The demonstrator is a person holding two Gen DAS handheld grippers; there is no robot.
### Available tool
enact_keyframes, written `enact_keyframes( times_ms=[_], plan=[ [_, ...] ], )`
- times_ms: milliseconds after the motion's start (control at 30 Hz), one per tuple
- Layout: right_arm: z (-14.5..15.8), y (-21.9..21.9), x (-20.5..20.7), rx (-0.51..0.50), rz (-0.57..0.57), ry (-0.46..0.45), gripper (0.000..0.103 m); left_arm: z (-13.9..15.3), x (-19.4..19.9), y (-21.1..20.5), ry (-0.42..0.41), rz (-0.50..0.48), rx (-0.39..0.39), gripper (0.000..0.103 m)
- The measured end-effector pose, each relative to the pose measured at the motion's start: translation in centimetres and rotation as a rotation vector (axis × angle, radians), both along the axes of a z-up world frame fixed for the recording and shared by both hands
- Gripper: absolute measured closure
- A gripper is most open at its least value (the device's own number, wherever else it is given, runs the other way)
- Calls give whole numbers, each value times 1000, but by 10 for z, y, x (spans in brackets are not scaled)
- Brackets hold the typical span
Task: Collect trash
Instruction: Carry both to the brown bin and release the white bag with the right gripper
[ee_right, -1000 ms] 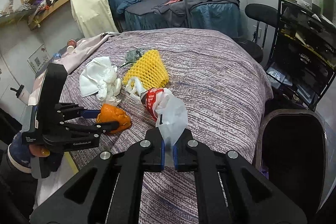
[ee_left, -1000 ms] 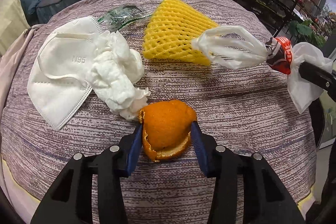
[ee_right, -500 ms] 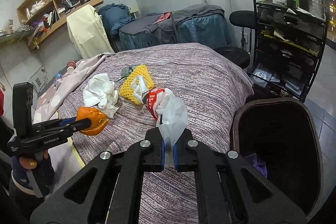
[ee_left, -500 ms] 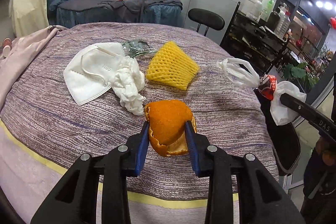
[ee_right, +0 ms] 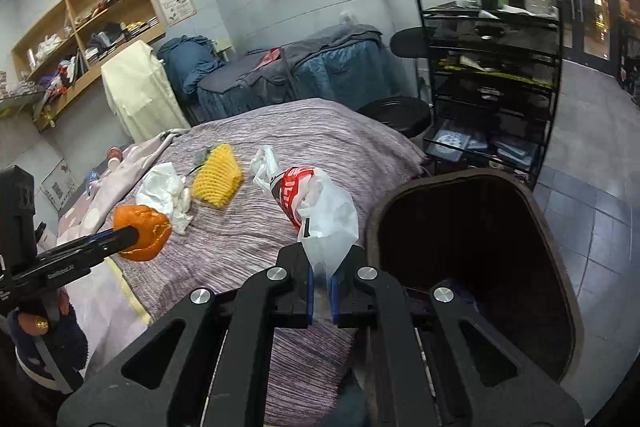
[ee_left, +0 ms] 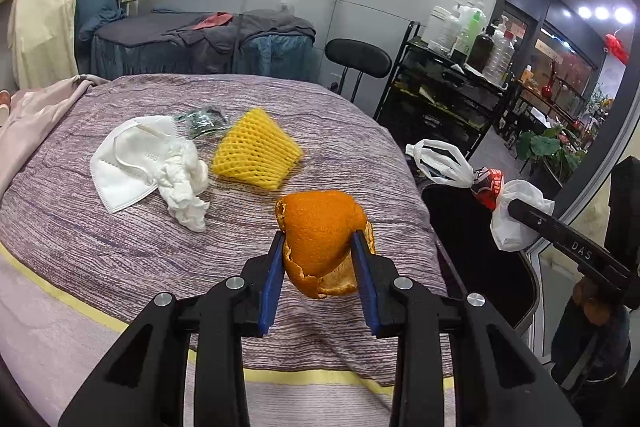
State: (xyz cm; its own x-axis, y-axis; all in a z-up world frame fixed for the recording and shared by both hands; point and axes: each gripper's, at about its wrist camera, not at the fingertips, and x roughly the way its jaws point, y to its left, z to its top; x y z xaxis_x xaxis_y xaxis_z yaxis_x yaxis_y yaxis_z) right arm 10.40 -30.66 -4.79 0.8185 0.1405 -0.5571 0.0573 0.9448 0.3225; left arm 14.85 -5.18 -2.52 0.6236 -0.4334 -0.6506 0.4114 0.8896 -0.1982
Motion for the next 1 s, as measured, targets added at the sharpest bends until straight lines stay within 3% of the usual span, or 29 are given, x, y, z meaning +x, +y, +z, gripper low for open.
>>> enact_keyframes(
  times_ms=[433, 833, 933, 1000],
  plan=[
    [-30, -68, -36, 33, -178, 59, 97, -1, -19, -61, -7, -106, 0, 70],
    [-68, -97, -42, 9, -274, 159, 96, -7, -24, -97, 11, -162, 19, 70],
    [-74, -101, -42, 8, -295, 174, 89, -9, -23, -103, 21, -174, 21, 70],
    [-75, -102, -45, 10, -302, 171, 65, -10, -22, -107, 24, -181, 24, 70]
  ],
)
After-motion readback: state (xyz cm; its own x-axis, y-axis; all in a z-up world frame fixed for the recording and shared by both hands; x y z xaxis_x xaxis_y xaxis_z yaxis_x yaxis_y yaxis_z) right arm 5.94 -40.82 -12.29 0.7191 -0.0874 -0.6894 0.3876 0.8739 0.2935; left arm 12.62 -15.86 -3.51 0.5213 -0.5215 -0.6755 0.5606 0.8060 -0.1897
